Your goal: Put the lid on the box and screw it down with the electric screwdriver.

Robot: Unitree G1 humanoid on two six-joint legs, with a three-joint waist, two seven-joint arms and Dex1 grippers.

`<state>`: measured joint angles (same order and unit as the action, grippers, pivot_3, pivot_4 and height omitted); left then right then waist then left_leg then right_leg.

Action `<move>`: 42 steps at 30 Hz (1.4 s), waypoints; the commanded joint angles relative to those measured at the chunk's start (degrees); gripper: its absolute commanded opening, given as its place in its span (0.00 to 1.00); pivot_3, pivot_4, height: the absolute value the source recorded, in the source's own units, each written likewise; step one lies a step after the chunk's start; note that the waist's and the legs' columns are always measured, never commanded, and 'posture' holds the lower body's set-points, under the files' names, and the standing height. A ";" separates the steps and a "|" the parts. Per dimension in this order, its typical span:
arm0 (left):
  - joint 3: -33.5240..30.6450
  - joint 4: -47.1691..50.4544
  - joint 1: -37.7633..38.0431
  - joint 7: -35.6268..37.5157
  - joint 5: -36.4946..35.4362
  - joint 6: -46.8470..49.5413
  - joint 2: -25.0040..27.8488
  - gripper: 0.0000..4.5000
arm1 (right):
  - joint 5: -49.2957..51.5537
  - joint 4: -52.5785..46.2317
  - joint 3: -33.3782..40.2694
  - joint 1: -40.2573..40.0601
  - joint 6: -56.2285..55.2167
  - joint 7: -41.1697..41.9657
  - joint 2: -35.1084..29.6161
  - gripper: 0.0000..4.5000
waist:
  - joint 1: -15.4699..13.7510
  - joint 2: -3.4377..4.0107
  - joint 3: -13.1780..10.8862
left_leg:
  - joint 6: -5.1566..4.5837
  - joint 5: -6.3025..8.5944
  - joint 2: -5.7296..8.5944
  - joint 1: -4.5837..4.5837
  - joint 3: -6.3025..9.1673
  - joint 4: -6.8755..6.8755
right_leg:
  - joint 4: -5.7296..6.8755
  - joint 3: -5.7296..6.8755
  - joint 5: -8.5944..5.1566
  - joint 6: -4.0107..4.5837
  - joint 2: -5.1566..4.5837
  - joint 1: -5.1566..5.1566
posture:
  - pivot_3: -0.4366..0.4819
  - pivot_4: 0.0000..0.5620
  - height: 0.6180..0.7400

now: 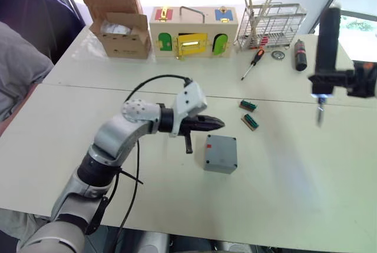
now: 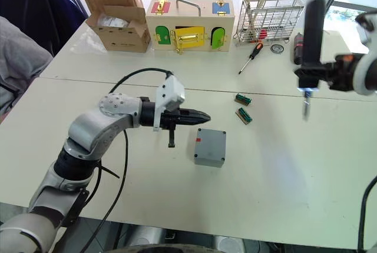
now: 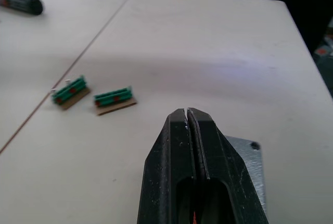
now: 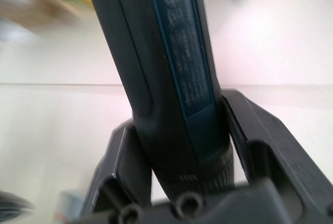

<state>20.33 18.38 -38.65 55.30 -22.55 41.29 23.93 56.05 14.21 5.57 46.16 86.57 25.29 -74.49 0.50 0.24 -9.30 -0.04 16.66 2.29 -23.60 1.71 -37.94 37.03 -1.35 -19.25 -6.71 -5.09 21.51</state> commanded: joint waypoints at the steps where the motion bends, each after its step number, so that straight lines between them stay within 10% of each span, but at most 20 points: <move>1: 1.88 2.53 0.18 0.59 1.83 -2.75 1.17 0.00 | -4.25 2.98 -5.14 2.33 2.83 7.73 -3.70 0.40 | 0.24 0.28 -0.20 | -0.01 0.01 0.00 0.00 -0.04 -0.06 | 0.04 -0.05 0.00 0.00 0.00 0.02 | 0.48 0.27 1.00; 24: 4.07 8.29 4.88 -6.40 4.20 1.21 1.45 0.00 | -30.71 18.83 -25.69 0.79 -5.64 25.26 3.25 0.40 | 0.05 0.51 -0.33 | 0.18 -0.11 -0.01 0.02 -0.04 -0.19 | 0.40 -0.03 0.01 -0.02 0.12 0.15 | 0.48 0.27 1.00; 31: 3.96 7.65 4.69 -6.34 4.31 0.79 2.19 0.00 | -33.58 15.67 -26.48 -1.38 -5.82 28.65 3.10 0.99 | -0.12 0.43 -0.32 | 0.19 -0.12 0.00 0.05 0.00 -0.29 | 0.38 0.00 0.02 -0.03 0.12 0.02 | 0.48 0.27 1.00; 42: -7.60 4.10 3.88 -10.31 -0.85 3.82 0.11 0.00 | -34.25 14.06 -12.55 9.26 -20.02 30.68 4.77 0.99 | 0.46 0.53 -0.33 | 0.21 -0.13 0.02 0.06 -0.14 -0.23 | 0.58 -0.10 0.02 -0.05 0.14 0.26 | 0.48 0.27 1.00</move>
<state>16.41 22.08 -34.48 45.63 -21.53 44.46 23.97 20.58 30.95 -11.16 53.54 68.94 54.79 -69.54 0.96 0.77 -9.63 0.20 16.51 2.27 -23.54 1.58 -38.14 37.65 -1.44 -19.23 -6.76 -4.93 21.80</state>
